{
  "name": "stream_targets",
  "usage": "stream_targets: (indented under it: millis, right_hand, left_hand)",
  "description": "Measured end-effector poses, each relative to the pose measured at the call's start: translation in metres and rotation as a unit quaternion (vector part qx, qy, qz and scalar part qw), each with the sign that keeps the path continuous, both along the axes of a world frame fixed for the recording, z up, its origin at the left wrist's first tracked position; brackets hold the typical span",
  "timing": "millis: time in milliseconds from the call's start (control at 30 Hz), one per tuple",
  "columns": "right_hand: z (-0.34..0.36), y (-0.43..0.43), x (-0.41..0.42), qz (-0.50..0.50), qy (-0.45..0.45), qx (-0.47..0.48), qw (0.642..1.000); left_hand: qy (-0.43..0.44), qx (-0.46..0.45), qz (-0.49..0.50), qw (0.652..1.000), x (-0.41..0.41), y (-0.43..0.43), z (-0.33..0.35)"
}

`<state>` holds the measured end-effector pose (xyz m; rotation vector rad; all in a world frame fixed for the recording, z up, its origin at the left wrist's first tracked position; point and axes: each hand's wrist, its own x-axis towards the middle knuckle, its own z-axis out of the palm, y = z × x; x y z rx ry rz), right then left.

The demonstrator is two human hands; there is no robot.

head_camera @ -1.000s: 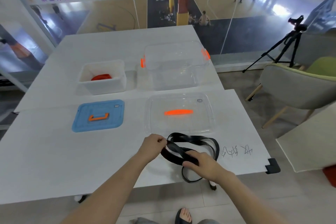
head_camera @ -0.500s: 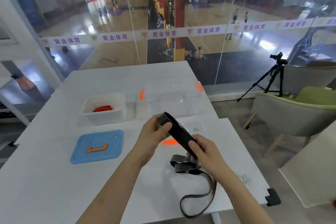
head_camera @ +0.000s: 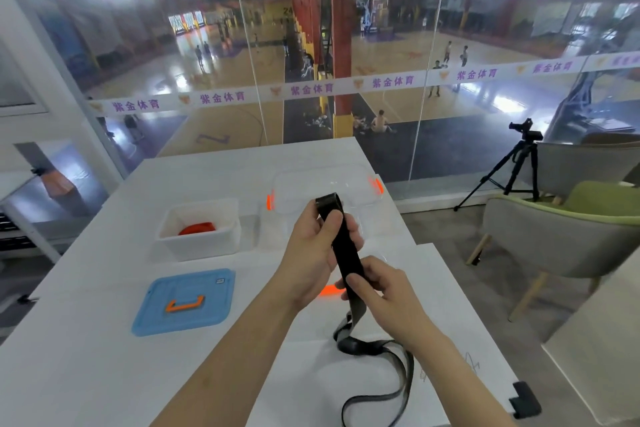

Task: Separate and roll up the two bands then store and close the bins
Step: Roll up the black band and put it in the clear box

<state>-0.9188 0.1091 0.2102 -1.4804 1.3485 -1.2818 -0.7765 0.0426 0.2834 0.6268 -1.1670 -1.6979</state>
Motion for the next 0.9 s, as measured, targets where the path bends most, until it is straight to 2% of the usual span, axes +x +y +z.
stream_targets:
  millis: [233, 433, 533, 700, 767, 833, 900]
  right_hand:
    - [0.023, -0.009, -0.008, 0.047, -0.102, 0.018, 0.994]
    - [0.048, -0.026, -0.003, 0.017, -0.078, -0.03, 0.996]
    - [0.06, -0.036, -0.003, -0.038, -0.069, -0.08, 0.994]
    - [0.064, -0.045, -0.008, -0.126, -0.144, -0.094, 0.977]
    - [0.059, -0.044, -0.009, -0.139, -0.143, -0.092, 0.976]
    - [0.052, -0.044, -0.01, -0.141, -0.15, -0.089, 0.974]
    - [0.048, -0.043, -0.014, -0.134, -0.156, -0.083, 0.975]
  left_hand:
    - [-0.001, -0.055, -0.016, 0.998, -0.002, -0.005, 0.033]
    - [0.014, -0.094, -0.011, 0.995, 0.002, -0.02, 0.071]
    - [-0.036, -0.15, 0.038, 0.987, 0.015, -0.03, 0.074]
    - [-0.209, -0.302, 0.151, 0.918, 0.046, -0.044, 0.053]
    - [-0.263, -0.349, 0.159, 0.886, 0.055, -0.046, 0.041]
    - [-0.338, -0.401, 0.166, 0.835, 0.059, -0.046, 0.032]
    - [-0.398, -0.415, 0.163, 0.802, 0.062, -0.047, 0.024]
